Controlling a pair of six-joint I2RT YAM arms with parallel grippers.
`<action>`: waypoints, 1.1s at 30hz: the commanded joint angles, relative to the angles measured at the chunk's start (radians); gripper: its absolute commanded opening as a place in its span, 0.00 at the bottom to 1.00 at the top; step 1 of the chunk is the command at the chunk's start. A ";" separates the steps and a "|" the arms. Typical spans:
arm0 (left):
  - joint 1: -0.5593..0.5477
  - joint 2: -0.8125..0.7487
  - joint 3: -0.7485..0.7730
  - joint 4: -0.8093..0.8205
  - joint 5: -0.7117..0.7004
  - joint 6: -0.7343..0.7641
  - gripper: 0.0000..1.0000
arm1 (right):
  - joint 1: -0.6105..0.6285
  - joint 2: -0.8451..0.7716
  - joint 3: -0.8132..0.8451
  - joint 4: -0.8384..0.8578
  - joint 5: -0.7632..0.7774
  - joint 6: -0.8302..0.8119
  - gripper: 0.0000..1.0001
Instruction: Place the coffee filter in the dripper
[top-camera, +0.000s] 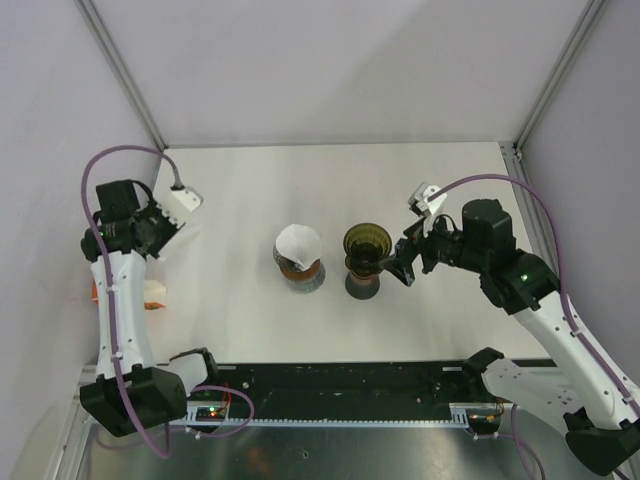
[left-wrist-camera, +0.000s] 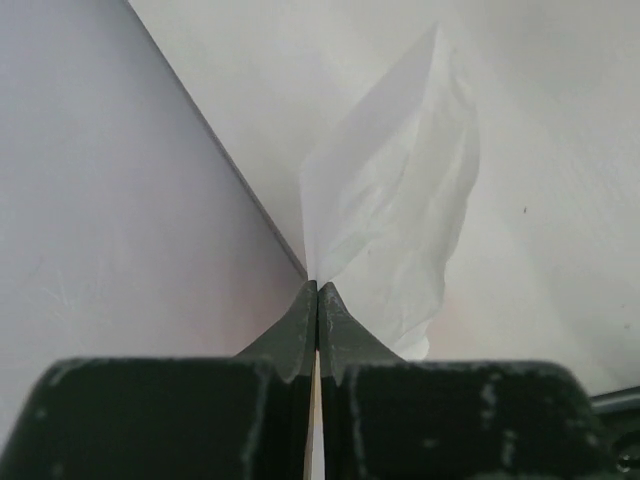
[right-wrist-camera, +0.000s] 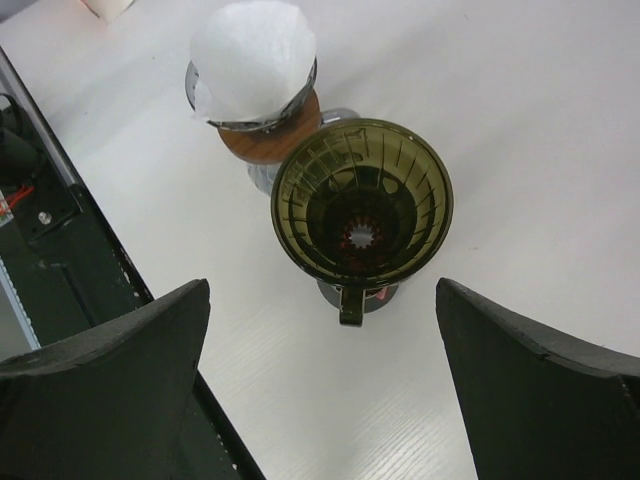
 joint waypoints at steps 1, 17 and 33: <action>-0.009 0.027 0.135 -0.011 0.159 -0.213 0.00 | -0.003 -0.037 0.037 0.103 0.018 0.083 0.99; -0.489 0.059 0.412 0.103 0.104 -0.786 0.00 | 0.073 0.128 0.106 0.436 0.295 0.529 0.99; -0.889 0.153 0.501 0.267 -0.331 -0.918 0.00 | 0.267 0.401 0.118 1.017 0.516 0.800 0.99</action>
